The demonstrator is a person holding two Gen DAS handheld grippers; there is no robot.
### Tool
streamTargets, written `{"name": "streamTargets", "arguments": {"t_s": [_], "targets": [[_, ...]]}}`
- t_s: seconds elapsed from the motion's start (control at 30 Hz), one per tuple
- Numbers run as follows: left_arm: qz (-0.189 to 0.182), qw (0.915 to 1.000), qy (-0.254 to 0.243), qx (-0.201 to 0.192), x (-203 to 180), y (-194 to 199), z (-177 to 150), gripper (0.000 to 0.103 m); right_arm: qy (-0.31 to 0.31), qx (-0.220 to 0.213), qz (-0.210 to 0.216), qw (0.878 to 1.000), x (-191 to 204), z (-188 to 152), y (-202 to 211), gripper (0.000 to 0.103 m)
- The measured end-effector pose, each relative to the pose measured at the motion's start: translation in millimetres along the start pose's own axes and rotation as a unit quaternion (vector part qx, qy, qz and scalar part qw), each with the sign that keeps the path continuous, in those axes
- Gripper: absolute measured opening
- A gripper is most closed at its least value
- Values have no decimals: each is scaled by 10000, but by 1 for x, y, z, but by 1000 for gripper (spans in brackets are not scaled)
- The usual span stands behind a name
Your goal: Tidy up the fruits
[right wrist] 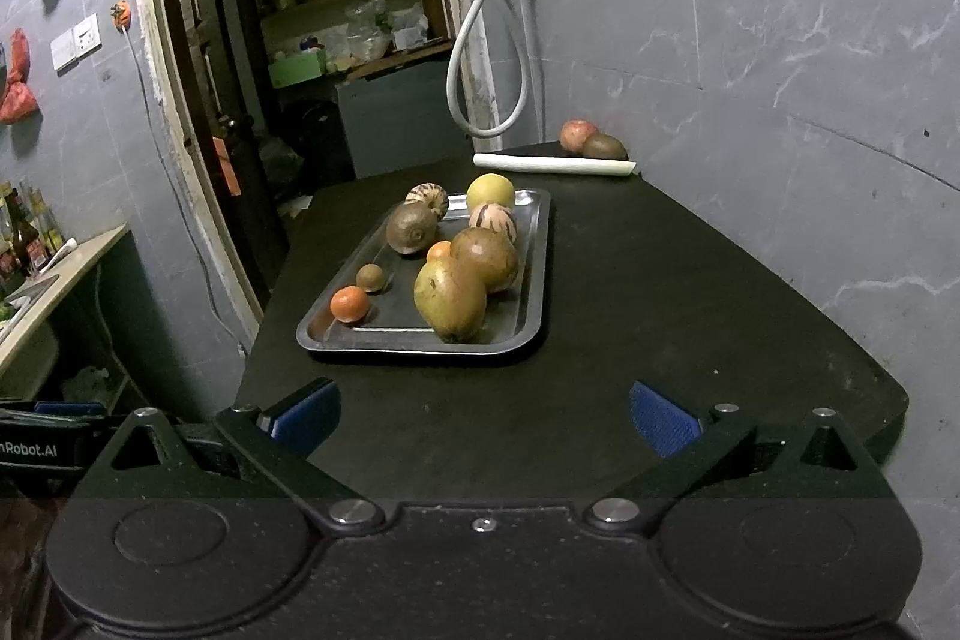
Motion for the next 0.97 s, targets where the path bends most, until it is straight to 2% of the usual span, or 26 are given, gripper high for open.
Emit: {"name": "streamTargets", "arguments": {"t_s": [0.17, 0.33, 0.97], "targets": [[69, 10000, 4, 25, 1, 0, 1, 102, 35, 21, 24, 10000, 2, 1, 0, 102], [429, 9990, -100, 12, 5, 3, 6, 102, 62, 31, 30, 10000, 4, 1, 1, 102], [332, 9993, 119, 110, 15, 2, 5, 102, 103, 42, 23, 9999, 5, 3, 0, 102]]}}
Point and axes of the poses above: each gripper's, at about its wrist camera, not at the fingertips, and y roughly against the way its jaws point, x to its left, z to its top, the point moved 8 cm from there along -y, roughly the way its jaws point, and after that the axes turned 13 degrees about -z, right-handed, at the moved point
